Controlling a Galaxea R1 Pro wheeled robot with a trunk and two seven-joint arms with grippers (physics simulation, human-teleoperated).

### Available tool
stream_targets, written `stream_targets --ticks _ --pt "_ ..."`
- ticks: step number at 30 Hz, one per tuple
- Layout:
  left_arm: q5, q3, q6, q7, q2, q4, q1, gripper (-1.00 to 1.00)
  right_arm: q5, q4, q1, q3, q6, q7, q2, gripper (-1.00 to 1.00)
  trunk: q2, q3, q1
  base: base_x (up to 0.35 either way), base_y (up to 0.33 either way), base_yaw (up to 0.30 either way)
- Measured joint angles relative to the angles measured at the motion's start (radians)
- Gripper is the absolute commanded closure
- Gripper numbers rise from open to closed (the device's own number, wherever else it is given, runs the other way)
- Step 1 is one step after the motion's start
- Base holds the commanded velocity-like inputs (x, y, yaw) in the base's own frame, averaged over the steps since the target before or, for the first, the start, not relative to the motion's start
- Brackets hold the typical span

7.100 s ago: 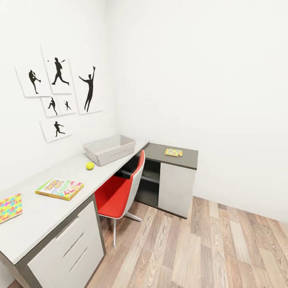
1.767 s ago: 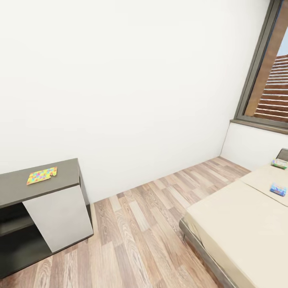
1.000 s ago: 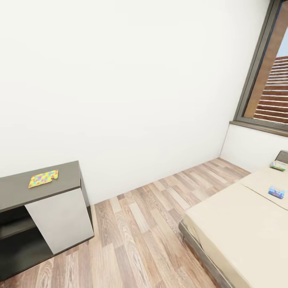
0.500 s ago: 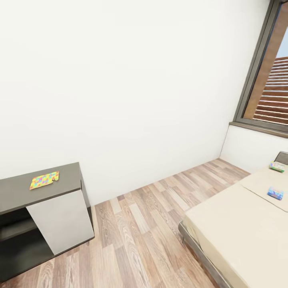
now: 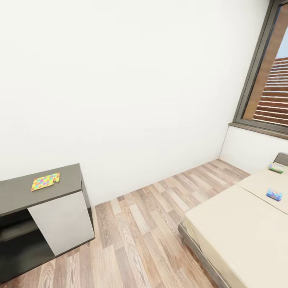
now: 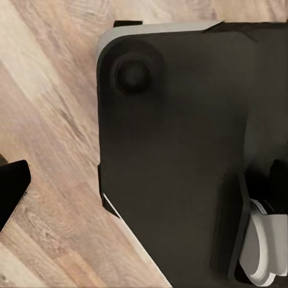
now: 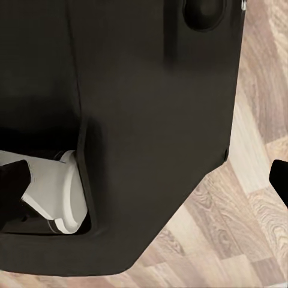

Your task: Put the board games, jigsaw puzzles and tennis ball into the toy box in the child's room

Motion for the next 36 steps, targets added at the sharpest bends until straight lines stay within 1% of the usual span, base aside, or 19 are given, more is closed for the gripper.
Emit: stream_targets --ticks 2,7,8,10,13,14,17,20,22,23,26,27,30,33,36 --pt "0.0 0.001 0.005 0.011 0.001 -0.005 -0.009 -1.0 0.0 -0.006 -0.004 0.0 0.002 -0.002 0.003 -1.0 0.014 0.006 -0.008 0.0 0.0 0.0" --pt "0.0 0.002 0.053 0.061 0.005 -0.009 -0.076 -1.0 -0.003 -0.055 -0.031 -0.001 0.01 -0.026 0.007 -1.0 0.049 0.022 -0.027 0.0 0.0 0.0" --pt "0.001 0.002 0.076 0.073 0.008 -0.01 -0.102 -1.0 -0.003 -0.075 -0.043 -0.001 0.02 -0.041 0.009 -1.0 0.056 0.025 -0.031 0.0 0.0 0.0" --pt "0.004 0.003 0.095 0.08 0.011 -0.012 -0.129 -1.0 -0.004 -0.094 -0.055 -0.001 0.039 -0.059 0.009 -1.0 0.07 0.032 -0.038 0.0 0.0 0.0" --pt "0.01 0.006 0.112 0.088 0.017 -0.014 -0.17 -1.0 -0.006 -0.124 -0.076 -0.001 0.082 -0.087 0.01 -1.0 0.091 0.041 -0.05 0.0 0.0 0.0" --pt "0.016 0.01 0.119 0.09 0.023 -0.015 -0.196 -1.0 -0.007 -0.144 -0.091 -0.001 0.111 -0.101 0.01 -1.0 0.098 0.044 -0.054 0.0 0.0 0.0" --pt "0.026 0.019 0.126 0.092 0.034 -0.015 -0.234 -1.0 -0.011 -0.178 -0.116 -0.002 0.149 -0.116 0.011 -1.0 0.119 0.054 -0.065 0.0 0.0 0.0" --pt "0.037 0.03 0.139 0.094 0.047 -0.016 -0.284 -1.0 -0.014 -0.218 -0.153 -0.002 0.186 -0.125 0.011 -1.0 0.14 0.063 -0.077 0.0 0.0 0.0" --pt "0.041 0.034 0.149 0.095 0.053 -0.016 -0.311 -1.0 -0.016 -0.23 -0.174 -0.003 0.205 -0.127 0.011 -1.0 0.154 0.069 -0.084 0.0 0.0 0.0" --pt "0.043 0.036 0.163 0.094 0.057 -0.016 -0.337 -1.0 -0.016 -0.238 -0.196 -0.002 0.222 -0.129 0.011 -1.0 0.161 0.073 -0.088 0.0 0.0 0.0" --pt "0.045 0.039 0.185 0.094 0.067 -0.016 -0.378 -1.0 -0.017 -0.245 -0.23 -0.003 0.242 -0.13 0.011 -1.0 0.182 0.082 -0.1 0.0 0.0 0.0" --pt "0.046 0.04 0.197 0.094 0.073 -0.016 -0.401 -1.0 -0.017 -0.248 -0.252 -0.002 0.249 -0.13 0.012 -1.0 0.189 0.085 -0.104 0.0 0.0 0.0" --pt "0.048 0.041 0.209 0.094 0.079 -0.016 -0.432 -1.0 -0.017 -0.25 -0.285 -0.003 0.257 -0.131 0.017 -1.0 0.21 0.094 -0.115 0.0 0.0 0.0" --pt "0.05 0.044 0.215 0.091 0.084 -0.017 -0.471 -1.0 -0.017 -0.252 -0.336 -0.002 0.261 -0.13 0.032 -1.0 0.231 0.104 -0.127 0.0 0.0 0.0" --pt "0.052 0.046 0.214 0.088 0.086 -0.022 -0.483 -1.0 -0.016 -0.252 -0.36 -0.003 0.26 -0.131 0.039 -1.0 0.253 0.113 -0.138 0.0 0.0 0.0"
